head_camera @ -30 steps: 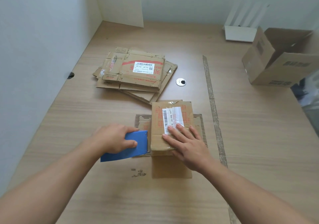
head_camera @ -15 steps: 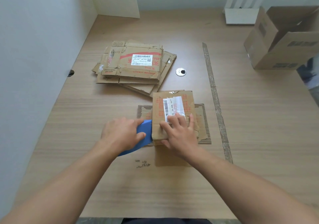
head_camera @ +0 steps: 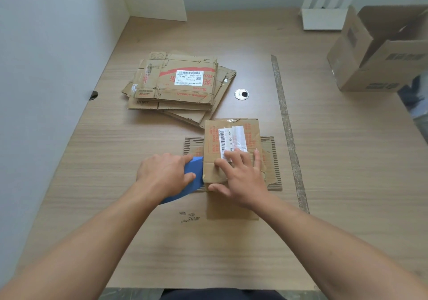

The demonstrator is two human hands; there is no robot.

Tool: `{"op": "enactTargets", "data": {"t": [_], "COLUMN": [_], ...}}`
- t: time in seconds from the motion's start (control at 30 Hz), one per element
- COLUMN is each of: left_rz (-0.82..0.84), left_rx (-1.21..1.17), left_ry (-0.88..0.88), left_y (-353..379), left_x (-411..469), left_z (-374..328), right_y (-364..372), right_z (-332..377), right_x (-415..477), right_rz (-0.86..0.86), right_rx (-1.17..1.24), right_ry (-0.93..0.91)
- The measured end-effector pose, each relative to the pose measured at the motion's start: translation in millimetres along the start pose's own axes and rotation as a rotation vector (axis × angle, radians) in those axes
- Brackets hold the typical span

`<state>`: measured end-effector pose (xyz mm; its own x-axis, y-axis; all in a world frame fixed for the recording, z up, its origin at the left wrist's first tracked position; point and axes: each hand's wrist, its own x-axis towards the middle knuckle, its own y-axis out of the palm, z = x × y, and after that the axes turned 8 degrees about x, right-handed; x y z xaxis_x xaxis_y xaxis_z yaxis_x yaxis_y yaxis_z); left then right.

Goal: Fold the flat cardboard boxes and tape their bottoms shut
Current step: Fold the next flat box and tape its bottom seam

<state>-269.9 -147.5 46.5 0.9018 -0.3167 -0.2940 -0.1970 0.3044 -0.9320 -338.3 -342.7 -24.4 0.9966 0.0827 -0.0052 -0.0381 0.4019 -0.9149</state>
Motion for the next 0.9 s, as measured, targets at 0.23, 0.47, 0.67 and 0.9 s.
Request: {"op": "enactTargets", "data": {"t": [0.23,0.47,0.67,0.9], "left_rz": [-0.011,-0.055,-0.1,-0.115], "left_rx": [0.022,-0.09,-0.161,-0.188], "left_ry": [-0.05,-0.066,-0.161,-0.222], "left_y": [10.0,31.5,25.8,19.9], "left_x": [-3.1,-8.7,-14.3,-20.0], "left_z": [-25.2,-0.9,23.4,41.3], "right_y": [1.6,-6.8,-3.1,14.7], "right_z": [5.9,-1.2,25.3,44.5], "right_x": [3.4,5.4,16.4,14.6], "right_rz": [-0.019,0.054,0.065,-0.017], "right_rx": [-0.009,0.043,0.044,0.008], "right_ry": [0.049,0.039,0.212,0.262]}}
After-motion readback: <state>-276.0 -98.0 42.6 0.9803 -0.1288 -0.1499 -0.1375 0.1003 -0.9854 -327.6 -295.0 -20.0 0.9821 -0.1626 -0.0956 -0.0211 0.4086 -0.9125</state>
